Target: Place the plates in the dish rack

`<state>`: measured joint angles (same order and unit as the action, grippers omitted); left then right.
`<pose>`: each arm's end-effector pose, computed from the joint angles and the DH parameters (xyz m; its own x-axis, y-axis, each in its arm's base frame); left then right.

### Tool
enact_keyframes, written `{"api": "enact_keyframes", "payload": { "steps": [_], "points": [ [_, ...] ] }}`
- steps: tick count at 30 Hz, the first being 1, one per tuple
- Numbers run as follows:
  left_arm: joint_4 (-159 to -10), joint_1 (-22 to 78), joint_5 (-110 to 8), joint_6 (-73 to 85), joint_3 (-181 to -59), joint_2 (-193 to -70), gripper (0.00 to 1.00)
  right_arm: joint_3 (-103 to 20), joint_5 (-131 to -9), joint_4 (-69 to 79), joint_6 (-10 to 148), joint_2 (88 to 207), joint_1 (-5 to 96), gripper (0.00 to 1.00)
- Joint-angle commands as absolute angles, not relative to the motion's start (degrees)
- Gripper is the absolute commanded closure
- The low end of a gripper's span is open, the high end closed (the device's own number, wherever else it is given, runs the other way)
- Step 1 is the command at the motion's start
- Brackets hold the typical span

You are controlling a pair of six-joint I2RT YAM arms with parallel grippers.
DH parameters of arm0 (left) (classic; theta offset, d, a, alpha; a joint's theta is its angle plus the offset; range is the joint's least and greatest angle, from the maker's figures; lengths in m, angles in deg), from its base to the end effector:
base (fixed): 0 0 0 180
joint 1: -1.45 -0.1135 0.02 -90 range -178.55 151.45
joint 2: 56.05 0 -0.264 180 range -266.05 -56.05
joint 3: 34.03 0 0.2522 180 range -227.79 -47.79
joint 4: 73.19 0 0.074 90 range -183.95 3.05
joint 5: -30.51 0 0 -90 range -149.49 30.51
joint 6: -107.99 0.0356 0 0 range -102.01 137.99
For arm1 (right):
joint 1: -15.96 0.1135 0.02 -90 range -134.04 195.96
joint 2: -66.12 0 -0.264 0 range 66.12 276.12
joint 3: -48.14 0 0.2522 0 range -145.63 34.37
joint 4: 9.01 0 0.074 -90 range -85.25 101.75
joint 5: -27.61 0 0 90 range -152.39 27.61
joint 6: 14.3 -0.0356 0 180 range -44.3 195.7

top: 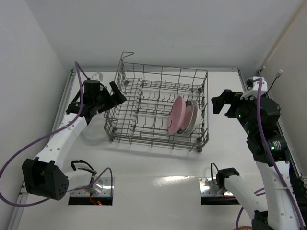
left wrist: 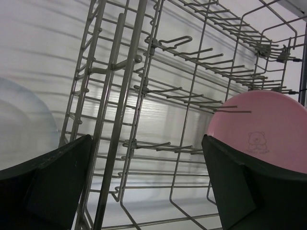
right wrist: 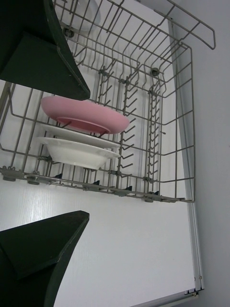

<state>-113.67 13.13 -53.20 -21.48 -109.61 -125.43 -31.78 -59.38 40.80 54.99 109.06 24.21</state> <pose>0.2618 -0.0581 0.3262 -0.6101 -0.5191 -0.5986 -0.1268 0.8098 -0.5729 0.1339 0.0175 0.4207 -0.2383 0.3223 -0.9162 -0.0089 0.9426 0.3339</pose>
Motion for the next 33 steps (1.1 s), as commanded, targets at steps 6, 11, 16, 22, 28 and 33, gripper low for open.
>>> {"api": "enact_keyframes", "payload": {
  "steps": [6, 11, 16, 22, 28, 33],
  "points": [
    [-103.65, 17.97, -43.23, -26.92, -108.26, -123.99, 0.37, -32.42, -59.49, 38.94, 55.66, 109.28, 23.87, 0.0],
    [-99.87, 22.44, -42.7, -30.52, -106.15, -123.99, 0.53, -32.42, -59.49, 38.94, 56.19, 109.28, 23.87, 0.0],
    [-99.34, 25.44, -46.47, -31.24, -106.76, -123.99, 0.49, -32.95, -58.96, 39.55, 56.19, 109.28, 23.87, 0.0],
    [-104.87, 27.55, -52.27, -26.32, -111.76, -124.51, 0.0, -33.48, -58.43, 39.55, 56.72, 109.28, 23.87, 0.0],
    [-106.11, 28.17, -54.29, -21.84, -118.27, -123.9, 0.0, -33.48, -58.96, 39.55, 56.72, 109.28, 23.87, 0.0],
    [-104.96, 29.39, -53.58, -16.74, -124.76, -123.9, 0.0, -32.95, -58.96, 39.55, 56.72, 109.28, 23.87, 0.0]
  ]
}}
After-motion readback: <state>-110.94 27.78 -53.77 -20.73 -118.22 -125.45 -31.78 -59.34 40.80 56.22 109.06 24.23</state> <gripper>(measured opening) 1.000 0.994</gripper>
